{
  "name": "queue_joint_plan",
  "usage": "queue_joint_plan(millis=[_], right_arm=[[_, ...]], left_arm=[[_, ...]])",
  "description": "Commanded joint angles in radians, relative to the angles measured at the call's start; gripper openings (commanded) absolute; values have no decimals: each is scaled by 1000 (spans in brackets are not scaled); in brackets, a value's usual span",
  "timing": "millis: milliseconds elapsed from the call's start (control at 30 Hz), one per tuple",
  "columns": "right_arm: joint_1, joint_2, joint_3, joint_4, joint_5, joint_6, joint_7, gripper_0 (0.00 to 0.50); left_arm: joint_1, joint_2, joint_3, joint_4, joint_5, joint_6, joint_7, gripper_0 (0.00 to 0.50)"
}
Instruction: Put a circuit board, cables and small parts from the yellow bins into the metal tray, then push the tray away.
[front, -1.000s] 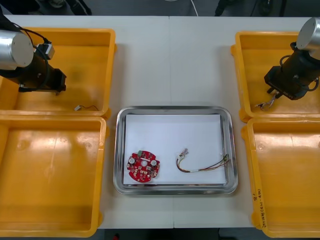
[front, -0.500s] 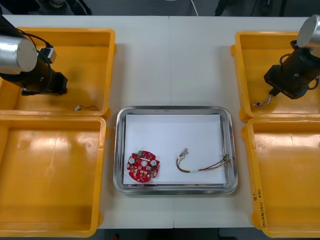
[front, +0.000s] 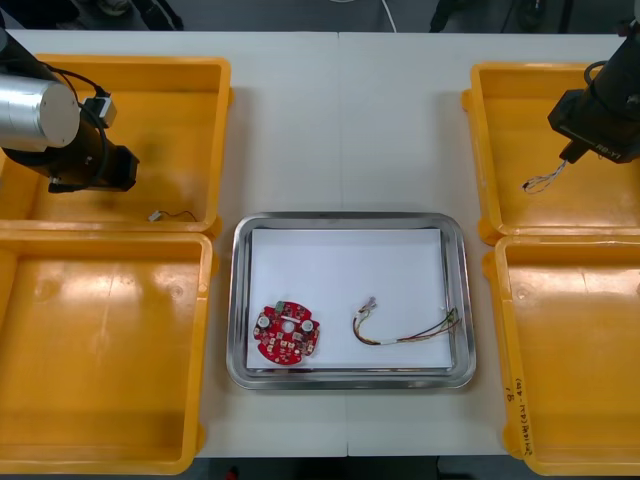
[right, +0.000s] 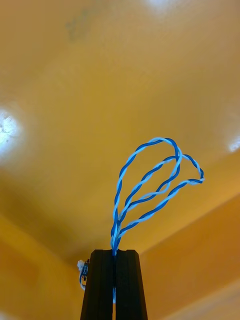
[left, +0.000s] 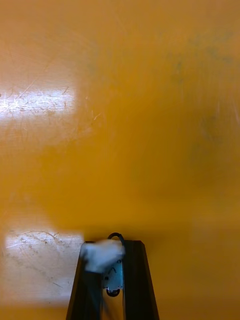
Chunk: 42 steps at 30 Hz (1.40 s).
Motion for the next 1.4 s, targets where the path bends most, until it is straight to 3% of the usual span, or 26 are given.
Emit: queue_joint_plan(millis=[33,267,500,967,1200,1400], right_arm=[[-14,-54,-36,-97,1,62,24,0],[-14,-62,-46,-202,-13,169,62,0],[10,-62,-44,-347,-41,178,97,0],[204,-62,20,-743,-229,178,116,0],[251,-62,125,-860,-266,178,131,0],[267,-62,177,-900,-303,178,143,0]], left_arm=[[6,-13,-16,-4,7,-11,83,0],[4,-5,23,-47,11,37,83,0],[2,1,109,-182,-13,212,92,0],[2,2,195,-538,-69,615,143,0],[-4,-30,168,-668,0,615,223,0],[-30,-84,43,-743,11,615,336,0]])
